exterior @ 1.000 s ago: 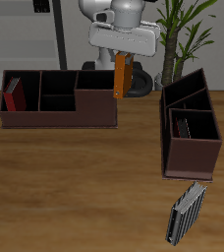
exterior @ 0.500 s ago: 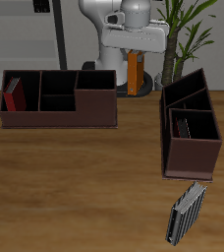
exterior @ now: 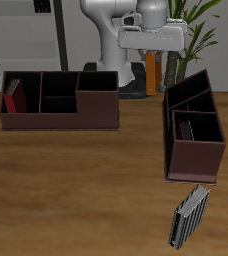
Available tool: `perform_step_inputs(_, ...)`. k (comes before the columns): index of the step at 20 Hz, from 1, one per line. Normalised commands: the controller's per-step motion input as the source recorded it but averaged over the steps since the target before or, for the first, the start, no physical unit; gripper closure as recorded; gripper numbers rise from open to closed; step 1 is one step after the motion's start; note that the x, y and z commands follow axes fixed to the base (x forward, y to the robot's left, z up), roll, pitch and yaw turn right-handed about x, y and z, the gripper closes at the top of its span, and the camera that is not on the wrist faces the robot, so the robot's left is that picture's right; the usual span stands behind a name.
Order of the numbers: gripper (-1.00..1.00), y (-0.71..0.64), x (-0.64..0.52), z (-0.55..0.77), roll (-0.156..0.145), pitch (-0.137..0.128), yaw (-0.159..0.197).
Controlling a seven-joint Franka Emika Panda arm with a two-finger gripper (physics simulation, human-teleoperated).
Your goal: Place the left red book into the back desk caddy's left compartment and place the right red book into the left desk caddy's right compartment and place the orange book into the left desk caddy's back compartment
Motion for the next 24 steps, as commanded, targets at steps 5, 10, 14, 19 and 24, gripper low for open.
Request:
perform_step_inputs(5,1.0,0.25,0.41,0.04,-0.009,0.023,0.004)
perform_step_inputs(10,1.0,0.34,0.33,-0.19,-0.037,0.08,-0.001)
perform_step_inputs(14,1.0,0.34,0.06,-0.03,-0.086,0.047,0.018)
perform_step_inputs(19,1.0,0.52,-0.31,0.04,0.014,0.036,0.041)
perform_step_inputs(24,1.0,0.38,0.11,0.11,0.024,-0.019,0.062)
